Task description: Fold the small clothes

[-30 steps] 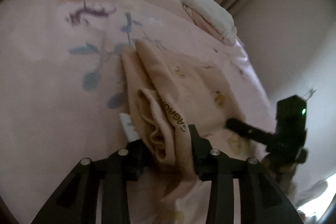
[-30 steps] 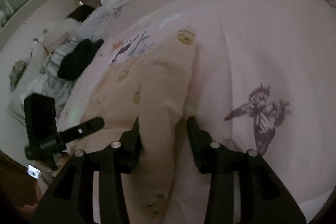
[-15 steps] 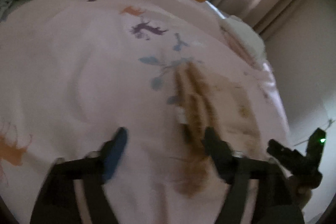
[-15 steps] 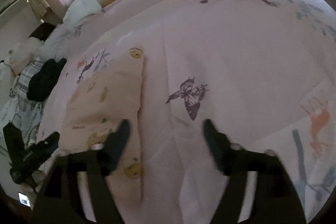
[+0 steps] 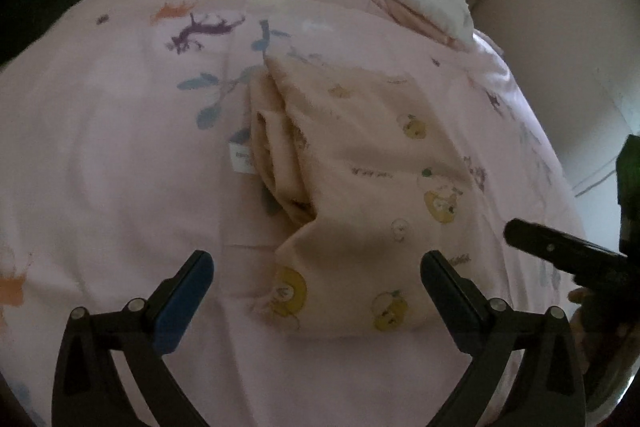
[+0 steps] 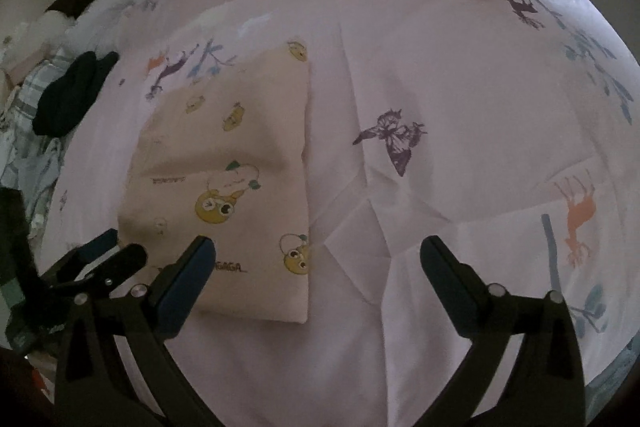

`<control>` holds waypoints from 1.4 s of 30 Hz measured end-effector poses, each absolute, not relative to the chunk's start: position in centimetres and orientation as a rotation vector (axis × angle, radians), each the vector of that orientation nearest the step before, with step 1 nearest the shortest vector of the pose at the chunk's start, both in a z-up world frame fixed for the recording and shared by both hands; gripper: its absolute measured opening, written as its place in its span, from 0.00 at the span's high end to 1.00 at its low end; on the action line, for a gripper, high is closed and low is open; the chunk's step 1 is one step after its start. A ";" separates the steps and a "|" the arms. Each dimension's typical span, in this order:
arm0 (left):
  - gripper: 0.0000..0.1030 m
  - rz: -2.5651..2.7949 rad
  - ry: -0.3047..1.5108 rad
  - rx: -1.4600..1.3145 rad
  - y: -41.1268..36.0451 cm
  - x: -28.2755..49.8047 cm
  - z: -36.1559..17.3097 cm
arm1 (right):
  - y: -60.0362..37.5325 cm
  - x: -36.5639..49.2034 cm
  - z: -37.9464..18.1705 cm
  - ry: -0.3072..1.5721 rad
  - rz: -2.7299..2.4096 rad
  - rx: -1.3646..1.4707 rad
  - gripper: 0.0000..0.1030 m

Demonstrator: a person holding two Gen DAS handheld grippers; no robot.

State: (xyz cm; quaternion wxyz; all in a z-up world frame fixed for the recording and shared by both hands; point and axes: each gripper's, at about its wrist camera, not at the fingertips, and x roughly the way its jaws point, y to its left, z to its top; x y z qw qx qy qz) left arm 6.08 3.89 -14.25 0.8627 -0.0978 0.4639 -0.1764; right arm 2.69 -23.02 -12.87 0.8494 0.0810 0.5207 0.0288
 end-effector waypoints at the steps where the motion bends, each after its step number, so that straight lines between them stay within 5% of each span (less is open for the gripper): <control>1: 0.01 -0.365 0.956 -0.210 4.0 5.9 -14.0 | -23.1 2.7 -12.9 1.099 0.052 0.181 0.00; 42: 0.01 -0.331 0.788 -0.138 2.0 3.0 -9.7 | -24.8 0.8 -9.4 0.961 -0.080 0.299 0.00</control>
